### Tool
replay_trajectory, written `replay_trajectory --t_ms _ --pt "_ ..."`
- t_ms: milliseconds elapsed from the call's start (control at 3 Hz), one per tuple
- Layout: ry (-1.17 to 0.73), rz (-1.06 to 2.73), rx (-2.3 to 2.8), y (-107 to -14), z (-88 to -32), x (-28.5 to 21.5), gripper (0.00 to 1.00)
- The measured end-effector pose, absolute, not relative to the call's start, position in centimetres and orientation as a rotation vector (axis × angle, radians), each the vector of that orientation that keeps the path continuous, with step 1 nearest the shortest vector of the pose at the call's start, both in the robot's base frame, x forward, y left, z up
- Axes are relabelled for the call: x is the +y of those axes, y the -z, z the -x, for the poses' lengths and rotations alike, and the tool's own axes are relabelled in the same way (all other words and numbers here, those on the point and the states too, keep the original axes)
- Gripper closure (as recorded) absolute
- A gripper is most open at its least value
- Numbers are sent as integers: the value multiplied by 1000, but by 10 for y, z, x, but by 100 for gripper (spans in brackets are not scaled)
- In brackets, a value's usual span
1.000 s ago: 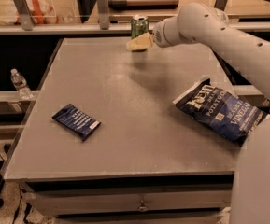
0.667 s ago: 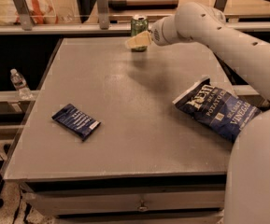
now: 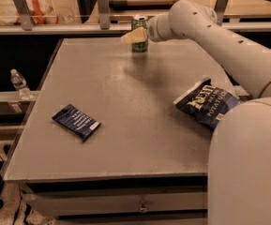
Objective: Move green can near rxbar blueberry
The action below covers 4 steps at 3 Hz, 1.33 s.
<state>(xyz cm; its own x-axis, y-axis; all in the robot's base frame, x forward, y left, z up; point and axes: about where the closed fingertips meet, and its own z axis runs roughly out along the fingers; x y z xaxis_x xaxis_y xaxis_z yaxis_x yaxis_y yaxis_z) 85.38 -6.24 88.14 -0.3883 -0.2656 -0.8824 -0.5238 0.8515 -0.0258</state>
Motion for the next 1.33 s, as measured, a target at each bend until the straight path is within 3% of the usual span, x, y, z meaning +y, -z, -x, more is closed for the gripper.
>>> replay_trajectory --t_ms 333,667,1333 --pt "-324 578 1985 -881 -859 -57 0" --pt "-337 578 1978 -881 -863 -52 15" --pt "-358 584 1967 -879 -864 -51 61"
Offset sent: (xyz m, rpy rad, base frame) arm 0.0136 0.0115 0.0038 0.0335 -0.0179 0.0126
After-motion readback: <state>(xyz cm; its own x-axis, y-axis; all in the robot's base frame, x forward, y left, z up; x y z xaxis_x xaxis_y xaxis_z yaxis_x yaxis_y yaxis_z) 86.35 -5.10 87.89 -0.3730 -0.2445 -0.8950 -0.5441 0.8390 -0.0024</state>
